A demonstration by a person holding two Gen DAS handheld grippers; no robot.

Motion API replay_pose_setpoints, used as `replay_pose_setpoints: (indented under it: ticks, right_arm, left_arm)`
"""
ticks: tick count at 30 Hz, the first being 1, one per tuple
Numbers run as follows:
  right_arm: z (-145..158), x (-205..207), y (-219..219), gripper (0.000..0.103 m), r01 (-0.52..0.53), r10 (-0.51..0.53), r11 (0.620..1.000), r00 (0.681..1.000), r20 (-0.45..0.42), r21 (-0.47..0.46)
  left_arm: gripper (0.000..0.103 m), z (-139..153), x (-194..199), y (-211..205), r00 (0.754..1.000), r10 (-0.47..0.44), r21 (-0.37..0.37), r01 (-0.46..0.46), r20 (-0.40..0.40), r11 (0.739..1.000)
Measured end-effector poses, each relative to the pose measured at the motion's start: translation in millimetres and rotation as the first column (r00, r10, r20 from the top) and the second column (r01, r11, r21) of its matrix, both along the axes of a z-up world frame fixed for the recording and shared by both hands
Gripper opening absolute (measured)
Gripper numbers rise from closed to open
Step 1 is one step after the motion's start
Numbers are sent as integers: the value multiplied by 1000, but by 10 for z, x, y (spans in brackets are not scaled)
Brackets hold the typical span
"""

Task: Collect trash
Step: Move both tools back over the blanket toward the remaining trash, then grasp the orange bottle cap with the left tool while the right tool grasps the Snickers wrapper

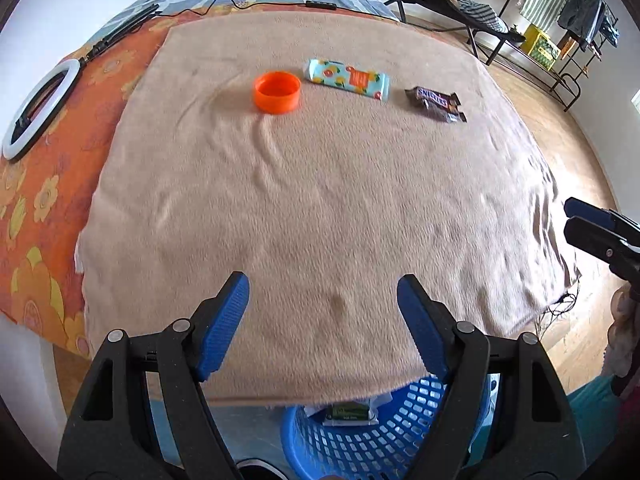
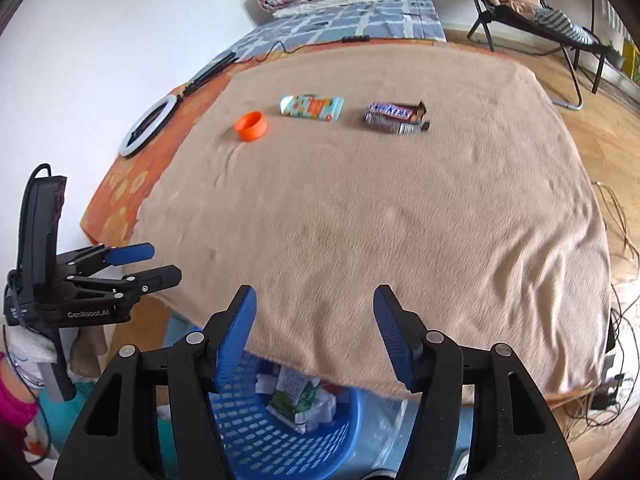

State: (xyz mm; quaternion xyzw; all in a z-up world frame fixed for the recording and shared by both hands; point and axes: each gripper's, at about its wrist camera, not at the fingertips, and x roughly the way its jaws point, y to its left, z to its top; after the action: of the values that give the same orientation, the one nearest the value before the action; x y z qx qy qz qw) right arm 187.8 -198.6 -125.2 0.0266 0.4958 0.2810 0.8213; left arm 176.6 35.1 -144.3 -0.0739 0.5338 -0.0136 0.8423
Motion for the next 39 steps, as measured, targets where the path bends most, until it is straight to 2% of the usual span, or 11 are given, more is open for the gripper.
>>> replay_pose_setpoints:
  ticks: [6, 13, 18, 21, 27, 29, 34, 39]
  right_arm:
    - [219, 593, 12, 66, -19, 20, 1000, 993, 112, -5]
    - [180, 1229, 220, 66, -52, 63, 996, 983, 173, -70]
    - [29, 1660, 223, 66, -43, 45, 999, 995, 89, -25]
    - [-75, 1898, 214, 66, -17, 17, 1000, 999, 49, 6]
    - [-250, 2269, 319, 66, 12, -12, 1000, 1000, 25, 14]
    - [-309, 2349, 371, 66, 7, -7, 1000, 1000, 11, 9]
    - [-462, 2456, 438, 66, -12, 12, 1000, 999, -32, 9]
    - [-609, 2402, 458, 66, -77, 76, 997, 993, -92, -3]
  left_arm:
    - [79, -35, 526, 113, 999, 40, 14, -41, 23, 999]
    - [79, -112, 930, 343, 993, 112, 7, -112, 37, 994]
    - [79, -229, 1175, 466, 990, 135, 9, -135, 36, 991]
    - [73, -291, 1275, 481, 990, 135, 6, -135, 34, 991]
    - [70, -389, 1441, 480, 991, 130, 10, -130, 34, 991]
    - [64, -425, 1487, 478, 992, 125, 10, -125, 28, 992]
    - [64, -442, 1550, 476, 991, 128, 15, -129, 42, 992]
    - [56, -444, 1582, 507, 990, 135, 16, -136, 48, 991]
